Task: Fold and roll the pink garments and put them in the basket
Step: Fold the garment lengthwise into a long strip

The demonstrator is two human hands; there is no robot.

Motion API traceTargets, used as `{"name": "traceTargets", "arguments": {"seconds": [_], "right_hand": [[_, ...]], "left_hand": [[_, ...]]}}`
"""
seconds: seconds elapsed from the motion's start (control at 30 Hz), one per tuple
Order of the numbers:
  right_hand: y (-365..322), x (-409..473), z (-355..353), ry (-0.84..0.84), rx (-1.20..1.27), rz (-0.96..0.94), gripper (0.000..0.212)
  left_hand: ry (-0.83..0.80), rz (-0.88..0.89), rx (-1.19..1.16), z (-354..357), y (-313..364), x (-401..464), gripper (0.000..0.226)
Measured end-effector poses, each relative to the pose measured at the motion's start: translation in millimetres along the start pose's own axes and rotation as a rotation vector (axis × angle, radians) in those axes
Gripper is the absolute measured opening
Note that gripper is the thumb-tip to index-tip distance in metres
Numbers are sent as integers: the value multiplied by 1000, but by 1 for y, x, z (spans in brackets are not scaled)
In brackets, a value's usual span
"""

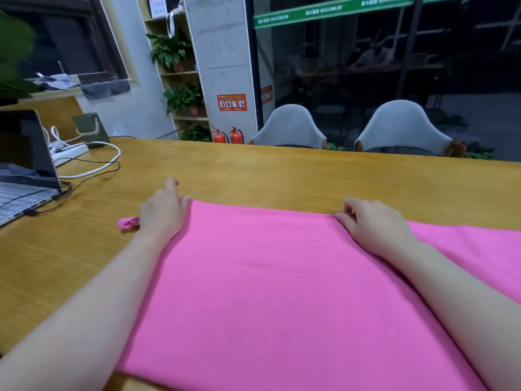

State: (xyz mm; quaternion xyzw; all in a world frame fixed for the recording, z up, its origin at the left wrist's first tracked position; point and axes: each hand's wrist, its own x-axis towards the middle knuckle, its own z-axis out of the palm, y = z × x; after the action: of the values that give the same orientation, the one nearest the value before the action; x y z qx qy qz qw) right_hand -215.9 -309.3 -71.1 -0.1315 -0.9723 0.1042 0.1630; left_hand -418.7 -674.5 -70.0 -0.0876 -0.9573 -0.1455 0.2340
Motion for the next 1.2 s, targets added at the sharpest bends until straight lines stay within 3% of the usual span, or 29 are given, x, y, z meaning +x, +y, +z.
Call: {"name": "traceTargets", "arguments": {"seconds": [0.13,0.27,0.37,0.5,0.67,0.73,0.83,0.93,1.0,1.07,1.2], "right_hand": [[-1,-2,-2,-4,-1,6,27],[-2,-2,-3,10,20,5,26],[0,0,-1,28,30,-3,27],[4,-1,-1,32,48,5,28],[5,-1,0,32,62,21,29],[4,0,1,33,42,21,29],[1,2,1,57,9,-12,27],[-12,-3,-6,140,-184,-140,21],[-33,-14,-19,117,-197,-198,14],[-51,-33,-33,10,-117,-183,12],[-53,-81,-44,-142,-173,-235,32]], "left_hand": [[50,269,-30,-20,27,-7,40],[-387,764,-233,-44,110,-65,53],[-665,929,-214,-41,155,-116,63],[-687,883,-165,-25,130,-103,74],[-609,500,-5,-18,16,-32,106],[-604,428,31,-14,-11,-21,110],[-513,435,66,-7,-13,-15,81],[-253,463,368,-17,10,-28,54],[-198,477,485,-33,43,-52,40],[-206,497,379,-47,84,-85,30],[-309,608,-48,-56,154,-163,32]]}}
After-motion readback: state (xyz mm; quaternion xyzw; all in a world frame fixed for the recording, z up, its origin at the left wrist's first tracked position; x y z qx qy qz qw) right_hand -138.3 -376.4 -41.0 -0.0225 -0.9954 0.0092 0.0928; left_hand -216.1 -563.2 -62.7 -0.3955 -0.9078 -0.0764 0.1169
